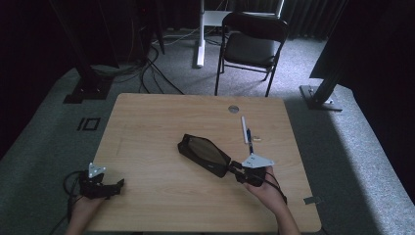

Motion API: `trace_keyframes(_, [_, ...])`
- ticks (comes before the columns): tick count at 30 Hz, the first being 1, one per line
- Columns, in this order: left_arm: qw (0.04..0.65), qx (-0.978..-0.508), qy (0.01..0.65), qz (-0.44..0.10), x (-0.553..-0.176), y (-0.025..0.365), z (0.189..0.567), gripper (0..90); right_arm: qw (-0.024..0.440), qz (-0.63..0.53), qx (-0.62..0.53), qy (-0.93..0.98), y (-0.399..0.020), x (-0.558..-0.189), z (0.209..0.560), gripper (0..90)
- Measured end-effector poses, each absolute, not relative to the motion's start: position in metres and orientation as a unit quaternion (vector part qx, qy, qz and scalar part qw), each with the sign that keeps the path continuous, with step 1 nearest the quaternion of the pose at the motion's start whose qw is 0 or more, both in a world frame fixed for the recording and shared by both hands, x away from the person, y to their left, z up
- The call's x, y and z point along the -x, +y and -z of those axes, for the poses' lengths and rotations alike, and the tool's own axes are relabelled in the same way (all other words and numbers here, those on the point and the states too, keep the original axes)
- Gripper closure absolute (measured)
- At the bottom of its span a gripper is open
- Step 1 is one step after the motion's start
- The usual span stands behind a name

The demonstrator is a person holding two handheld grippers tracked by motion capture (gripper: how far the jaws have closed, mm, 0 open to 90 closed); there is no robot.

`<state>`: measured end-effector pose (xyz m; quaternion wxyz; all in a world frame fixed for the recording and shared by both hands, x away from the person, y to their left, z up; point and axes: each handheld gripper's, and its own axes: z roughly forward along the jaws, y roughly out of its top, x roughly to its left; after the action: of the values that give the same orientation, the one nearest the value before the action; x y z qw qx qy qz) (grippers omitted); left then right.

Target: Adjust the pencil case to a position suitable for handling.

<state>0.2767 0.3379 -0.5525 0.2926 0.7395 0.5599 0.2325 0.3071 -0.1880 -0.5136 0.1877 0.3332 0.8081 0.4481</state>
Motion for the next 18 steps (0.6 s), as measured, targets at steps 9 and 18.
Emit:
trace_keyframes(9, [0.293, -0.740, 0.560, -0.233, -0.277, 0.338, 0.553, 0.3, 0.185, -0.448, -0.341, 0.805, -0.207, -0.293, 0.514, 73.4])
trace_keyframes(18, [0.293, -0.740, 0.560, -0.233, -0.277, 0.338, 0.553, 0.3, 0.189, -0.447, -0.353, 0.800, -0.226, -0.282, 0.515, 73.4])
